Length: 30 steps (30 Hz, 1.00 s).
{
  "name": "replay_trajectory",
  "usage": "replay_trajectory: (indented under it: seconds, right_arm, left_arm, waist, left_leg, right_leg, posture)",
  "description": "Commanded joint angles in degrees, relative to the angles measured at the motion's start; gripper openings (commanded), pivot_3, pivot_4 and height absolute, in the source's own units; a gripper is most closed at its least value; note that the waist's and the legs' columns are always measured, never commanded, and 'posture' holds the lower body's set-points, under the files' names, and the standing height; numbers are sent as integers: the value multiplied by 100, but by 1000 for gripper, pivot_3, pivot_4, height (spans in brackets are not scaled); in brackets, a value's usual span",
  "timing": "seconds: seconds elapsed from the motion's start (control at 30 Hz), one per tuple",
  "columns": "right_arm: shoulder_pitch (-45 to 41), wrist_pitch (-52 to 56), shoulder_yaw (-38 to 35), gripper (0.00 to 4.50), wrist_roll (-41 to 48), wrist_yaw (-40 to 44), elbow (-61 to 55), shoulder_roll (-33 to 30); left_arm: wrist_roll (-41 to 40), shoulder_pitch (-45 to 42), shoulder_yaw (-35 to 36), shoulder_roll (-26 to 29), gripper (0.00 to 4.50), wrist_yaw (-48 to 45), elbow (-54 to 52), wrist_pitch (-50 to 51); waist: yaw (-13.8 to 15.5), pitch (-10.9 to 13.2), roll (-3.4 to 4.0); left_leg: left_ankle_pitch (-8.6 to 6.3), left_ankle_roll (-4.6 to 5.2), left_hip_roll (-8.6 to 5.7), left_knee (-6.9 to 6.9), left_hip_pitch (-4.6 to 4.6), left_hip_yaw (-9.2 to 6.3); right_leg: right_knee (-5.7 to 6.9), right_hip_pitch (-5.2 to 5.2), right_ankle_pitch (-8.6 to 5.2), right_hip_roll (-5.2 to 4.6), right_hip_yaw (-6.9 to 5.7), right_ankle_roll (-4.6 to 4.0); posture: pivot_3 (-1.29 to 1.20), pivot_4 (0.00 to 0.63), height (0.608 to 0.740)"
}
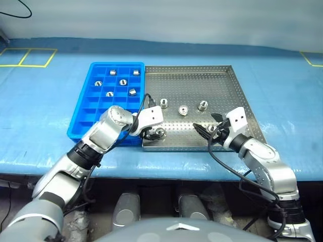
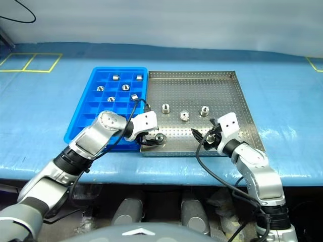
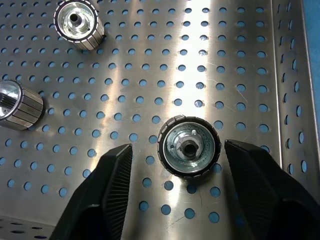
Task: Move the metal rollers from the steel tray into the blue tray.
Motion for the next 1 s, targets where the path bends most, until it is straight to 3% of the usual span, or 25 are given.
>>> replay_trajectory:
  seconds: [0.03, 0.13, 0.37, 0.47, 0.7, 1.0]
  right_arm:
    - [37, -115, -68, 4500, -5, -29, -267, 29]
    - [72, -120, -81, 4500, 3, -47, -286, 35]
    - [64, -139, -73, 4500, -3, -67, -248, 50]
    - [34, -148, -55, 4500, -14, -69, -218, 58]
    - [31, -165, -27, 4500, -38, -78, -180, 89]
    - [91, -164, -40, 4500, -100, -87, -204, 178]
  left_arm:
    - [255, 218, -485, -133, 1309, -53, 495, -95]
    - [348, 217, -357, -226, 421, 56, 545, -215]
    - [250, 123, 45, -345, 421, 69, 458, -253]
    - [121, 35, 267, -465, 991, 144, 377, -203]
    - [159, -238, 335, -605, 3270, 298, 150, -32]
    - [-53, -284, 486, -605, 3270, 305, -240, 296]
  waist:
    - [-8, -5, 5]
    - [-8, -18, 21]
    - [-40, -18, 22]
    - [-116, 7, -14]
    - [-167, 28, -38]
    - [-168, 37, -46]
  left_leg:
    - [0, 0, -2, 0, 0, 2]
    - [1, 2, -8, 1, 5, 3]
    - [4, 7, -17, -1, -1, 2]
    - [5, 9, -13, -12, -26, 0]
    - [0, 19, -16, -52, -39, -4]
    - [-1, 21, -23, -51, -90, -3]
  right_leg:
    - [0, 1, 0, -3, 2, 0]
    - [-2, 2, -1, -5, 10, 2]
    - [0, 0, -3, -5, 23, 5]
    - [4, -25, -3, 5, 22, 5]
    - [1, -47, -17, 11, 32, 3]
    - [4, -96, -19, 9, 42, 12]
  posture:
    - [69, 150, 740]
    - [67, 150, 740]
    - [72, 150, 740]
    - [74, 150, 740]
    - [72, 150, 740]
    - [59, 150, 740]
